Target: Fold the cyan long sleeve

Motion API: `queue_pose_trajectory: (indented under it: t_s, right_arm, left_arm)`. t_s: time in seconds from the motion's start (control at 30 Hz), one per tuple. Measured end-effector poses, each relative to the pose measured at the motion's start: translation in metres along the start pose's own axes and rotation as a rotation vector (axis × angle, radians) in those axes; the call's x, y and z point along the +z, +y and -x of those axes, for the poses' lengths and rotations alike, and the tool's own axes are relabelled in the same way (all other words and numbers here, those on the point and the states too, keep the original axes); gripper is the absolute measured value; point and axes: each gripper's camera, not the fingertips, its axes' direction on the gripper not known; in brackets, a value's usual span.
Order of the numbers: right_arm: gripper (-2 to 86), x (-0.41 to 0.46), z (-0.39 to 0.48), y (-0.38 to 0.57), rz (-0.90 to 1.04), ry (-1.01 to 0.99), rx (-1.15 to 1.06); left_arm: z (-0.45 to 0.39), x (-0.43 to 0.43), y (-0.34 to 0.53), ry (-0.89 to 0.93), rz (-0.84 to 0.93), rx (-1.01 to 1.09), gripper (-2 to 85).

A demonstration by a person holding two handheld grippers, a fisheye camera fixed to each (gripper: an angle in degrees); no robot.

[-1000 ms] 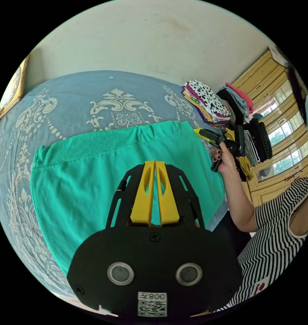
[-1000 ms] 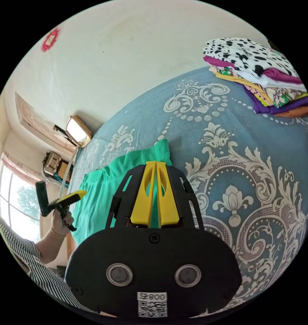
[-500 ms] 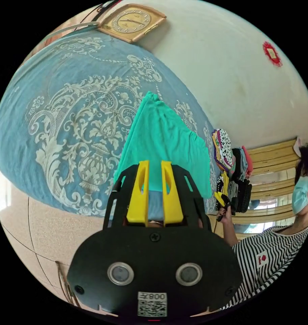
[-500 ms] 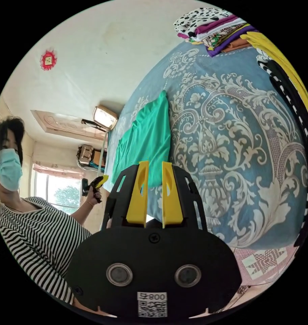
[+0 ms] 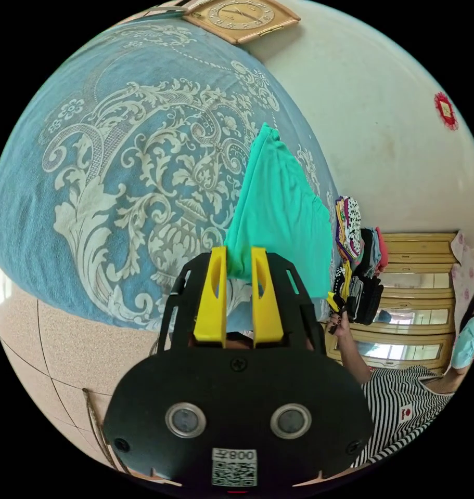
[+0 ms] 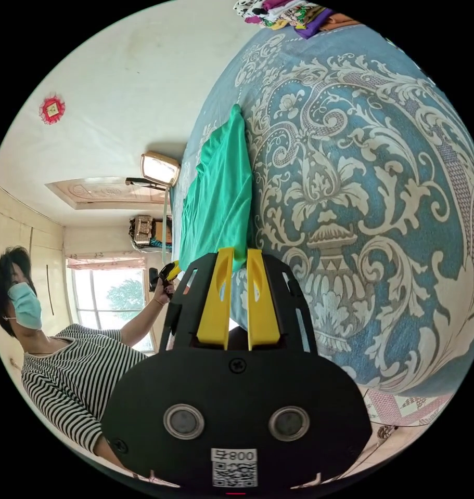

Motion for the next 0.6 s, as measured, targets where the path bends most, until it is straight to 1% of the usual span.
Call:
queue_pose_trajectory:
  t_s: [0.07, 0.13, 0.23, 0.33, 0.4, 0.5, 0.57, 0.6]
  right_arm:
    - [2.6, 0.002, 0.001, 0.000, 0.014, 0.000, 0.007]
    - [2.0, -0.004, 0.006, 0.003, 0.013, -0.013, -0.015]
    - [1.5, -0.020, 0.015, 0.012, 0.006, -0.042, -0.058]
    - [1.3, -0.026, 0.022, 0.020, 0.039, -0.035, -0.086]
    - [1.3, -0.025, 0.023, 0.025, 0.054, -0.037, -0.089]
    - [1.3, -0.013, 0.005, 0.029, 0.078, -0.032, -0.019]
    - [1.7, -0.002, -0.020, 0.029, 0.083, -0.062, 0.075]
    - [1.8, -0.003, -0.024, 0.030, 0.071, -0.076, 0.088]
  left_arm:
    - [-0.009, -0.017, 0.003, 0.011, -0.022, 0.015, 3.1]
    - [-0.012, -0.033, 0.006, 0.048, -0.046, 0.028, 2.2]
    - [-0.021, -0.054, 0.010, 0.101, -0.059, 0.050, 1.4]
    - [-0.033, -0.066, 0.015, 0.104, -0.068, 0.066, 1.1]
    - [-0.034, -0.067, 0.020, 0.116, -0.071, 0.040, 1.1]
    - [-0.033, -0.053, 0.028, 0.104, -0.034, -0.035, 1.4]
    - [-0.042, -0.054, 0.036, 0.117, -0.067, -0.078, 1.8]
    - [-0.047, -0.057, 0.038, 0.119, -0.081, -0.076, 2.0]
